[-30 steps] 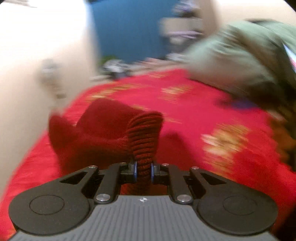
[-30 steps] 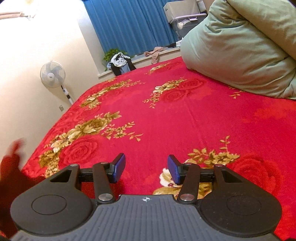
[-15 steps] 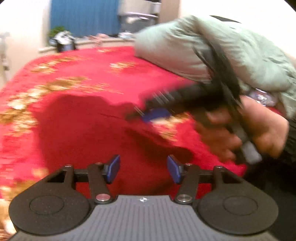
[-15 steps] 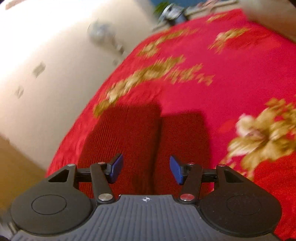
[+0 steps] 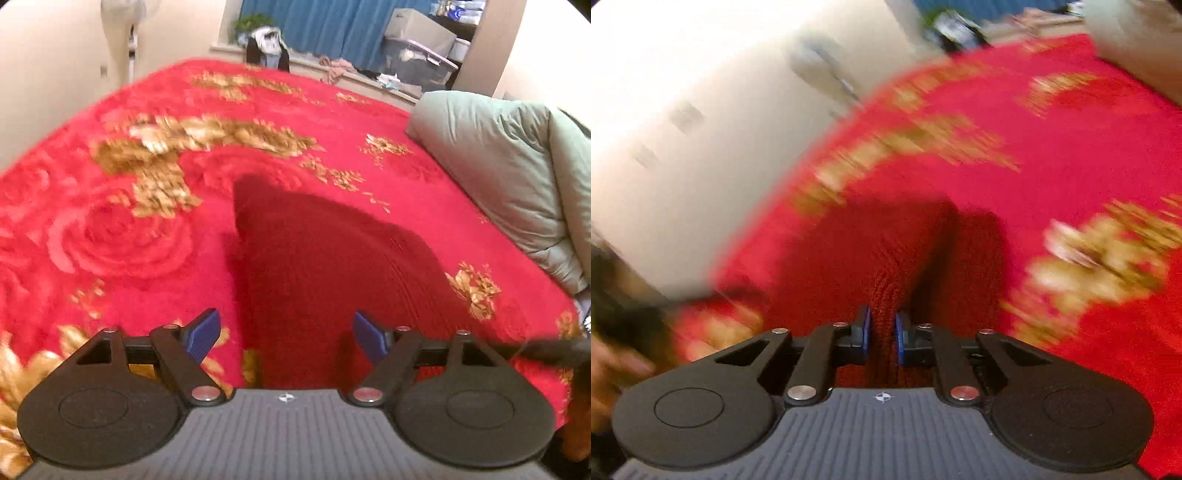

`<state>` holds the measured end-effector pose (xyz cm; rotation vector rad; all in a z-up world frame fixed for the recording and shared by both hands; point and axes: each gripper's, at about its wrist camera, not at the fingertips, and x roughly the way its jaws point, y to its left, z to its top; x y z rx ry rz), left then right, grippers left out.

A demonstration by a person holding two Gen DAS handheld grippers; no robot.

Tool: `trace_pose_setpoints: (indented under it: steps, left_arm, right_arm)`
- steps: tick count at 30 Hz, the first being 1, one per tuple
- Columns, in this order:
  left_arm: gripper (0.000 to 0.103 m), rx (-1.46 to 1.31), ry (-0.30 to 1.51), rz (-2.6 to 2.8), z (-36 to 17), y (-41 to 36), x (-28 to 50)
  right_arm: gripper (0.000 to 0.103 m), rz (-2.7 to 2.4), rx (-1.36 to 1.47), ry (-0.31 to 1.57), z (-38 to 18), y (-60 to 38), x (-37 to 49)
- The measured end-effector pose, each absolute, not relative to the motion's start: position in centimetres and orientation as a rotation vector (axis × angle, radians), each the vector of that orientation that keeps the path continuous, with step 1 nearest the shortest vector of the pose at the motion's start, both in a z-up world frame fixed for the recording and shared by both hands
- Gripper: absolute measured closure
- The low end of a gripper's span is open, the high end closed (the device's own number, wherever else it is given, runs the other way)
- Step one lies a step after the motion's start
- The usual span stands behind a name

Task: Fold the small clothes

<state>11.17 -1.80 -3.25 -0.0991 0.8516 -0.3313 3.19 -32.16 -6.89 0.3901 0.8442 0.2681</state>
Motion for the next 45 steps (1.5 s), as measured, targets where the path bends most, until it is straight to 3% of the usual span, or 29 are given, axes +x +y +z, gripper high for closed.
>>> trace_pose_setpoints:
  steps: [2, 5, 7, 8, 9, 14, 17, 18, 21, 28, 31, 33, 35, 40, 45]
  left_arm:
    - [0.017, -0.116, 0.94, -0.342, -5.2, -2.2, 12.2]
    - [0.018, -0.139, 1.002, -0.338, -5.4, -1.4, 13.7]
    - [0.02, -0.133, 1.012, -0.378, -4.2, -0.9, 14.4]
    - [0.021, -0.129, 0.999, -0.395, -3.6, -0.5, 14.7]
    - [0.02, -0.129, 0.987, -0.412, -3.2, -0.3, 15.2]
    - [0.012, -0.224, 1.023, -0.503, -3.9, 0.2, 18.3]
    - [0.005, -0.323, 1.097, -0.522, -7.0, 0.2, 20.7]
    - [0.0, -0.383, 1.127, -0.527, -8.3, 0.4, 21.4]
    - [0.0, -0.498, 1.196, -0.552, -10.5, -0.2, 23.0]
    - [0.0, -0.444, 1.184, -0.559, -12.2, -2.7, 24.7]
    - [0.004, -0.418, 1.165, -0.554, -12.0, -3.2, 25.0]
    - [0.02, -0.391, 1.131, -0.546, -11.2, -3.3, 24.7]
    - [0.03, -0.366, 1.096, -0.554, -10.1, -3.3, 24.3]
    - [0.037, -0.274, 0.975, -0.597, -6.8, -4.3, 22.9]
    - [0.038, -0.192, 0.716, -0.686, -1.7, -3.9, 22.2]
  right_arm:
    - [0.09, 0.238, 0.345, 0.964, -9.4, -31.3, 4.0]
    - [0.085, 0.27, 0.378, 0.923, -8.9, -31.6, 3.9]
    - [0.068, 0.256, 0.439, 0.887, -8.4, -32.6, 3.4]
    - [0.053, 0.229, 0.453, 0.859, -8.2, -33.0, 3.2]
    - [0.045, 0.201, 0.462, 0.825, -8.0, -33.4, 3.5]
    - [0.043, 0.155, 0.607, 0.839, -10.3, -35.1, 5.6]
    - [0.025, 0.15, 0.685, 0.908, -12.6, -35.3, 7.0]
    - [0.024, 0.15, 0.702, 0.915, -12.9, -35.3, 7.2]
    - [0.022, 0.172, 0.753, 0.916, -13.8, -35.4, 7.8]
    - [0.023, 0.197, 0.759, 0.895, -14.4, -34.0, 9.1]
    - [0.033, 0.193, 0.749, 0.871, -14.3, -34.0, 9.1]
    - [0.06, 0.202, 0.726, 0.828, -13.8, -33.8, 8.8]
    - [0.066, 0.217, 0.718, 0.784, -13.1, -33.5, 8.6]
    - [0.074, 0.209, 0.736, 0.732, -12.5, -33.3, 8.0]
    - [0.076, 0.205, 0.686, 0.634, -10.4, -32.6, 8.8]
